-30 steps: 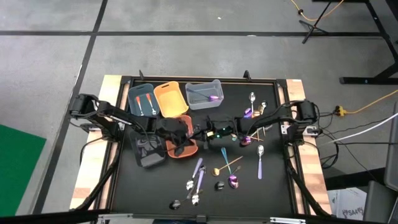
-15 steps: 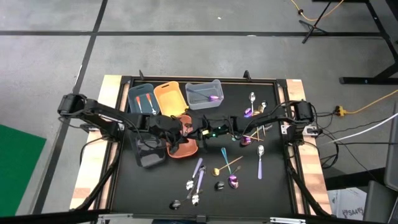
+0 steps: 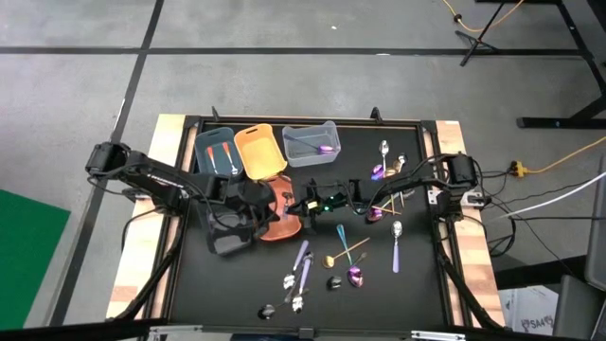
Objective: Sort silverware by color (type)
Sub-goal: Put the purple spoon into the orange bin
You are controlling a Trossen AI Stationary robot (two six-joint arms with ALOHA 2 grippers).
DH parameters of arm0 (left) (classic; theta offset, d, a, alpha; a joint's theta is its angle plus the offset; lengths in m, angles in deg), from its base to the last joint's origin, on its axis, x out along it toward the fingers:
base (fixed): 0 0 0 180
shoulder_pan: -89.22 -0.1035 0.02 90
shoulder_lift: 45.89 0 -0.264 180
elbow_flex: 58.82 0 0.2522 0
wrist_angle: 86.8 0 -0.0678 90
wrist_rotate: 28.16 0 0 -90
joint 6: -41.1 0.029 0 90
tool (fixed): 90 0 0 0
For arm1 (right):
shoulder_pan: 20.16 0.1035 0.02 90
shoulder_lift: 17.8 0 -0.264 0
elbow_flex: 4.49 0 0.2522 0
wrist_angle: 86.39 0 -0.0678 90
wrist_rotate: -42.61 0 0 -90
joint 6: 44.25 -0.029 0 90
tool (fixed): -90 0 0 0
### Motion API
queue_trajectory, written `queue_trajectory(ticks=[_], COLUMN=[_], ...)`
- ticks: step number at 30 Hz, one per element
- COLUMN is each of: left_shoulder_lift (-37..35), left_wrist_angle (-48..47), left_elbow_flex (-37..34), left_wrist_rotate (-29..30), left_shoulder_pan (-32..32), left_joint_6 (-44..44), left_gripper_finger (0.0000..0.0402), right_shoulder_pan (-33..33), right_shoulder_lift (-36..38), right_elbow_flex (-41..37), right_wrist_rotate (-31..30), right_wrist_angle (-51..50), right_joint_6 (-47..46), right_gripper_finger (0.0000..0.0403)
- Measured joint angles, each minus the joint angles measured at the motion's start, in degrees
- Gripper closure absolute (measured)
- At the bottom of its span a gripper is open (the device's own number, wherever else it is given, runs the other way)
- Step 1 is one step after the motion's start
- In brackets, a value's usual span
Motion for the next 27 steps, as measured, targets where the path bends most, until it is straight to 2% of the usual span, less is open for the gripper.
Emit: queue_trajectory(ticks=[27], left_shoulder_lift=[0.0], left_wrist_angle=[0.0], left_elbow_flex=[0.0], left_wrist_rotate=[-0.2], left_shoulder_pan=[0.1], left_joint_6=[0.0], left_gripper_finger=[0.0401], right_shoulder_pan=[-0.1], right_shoulder_lift=[0.0], right_elbow_flex=[0.0], right_wrist_rotate=[-0.1], right_wrist_angle=[-3.4], right_joint_6=[0.0], right_gripper_finger=[0.0393])
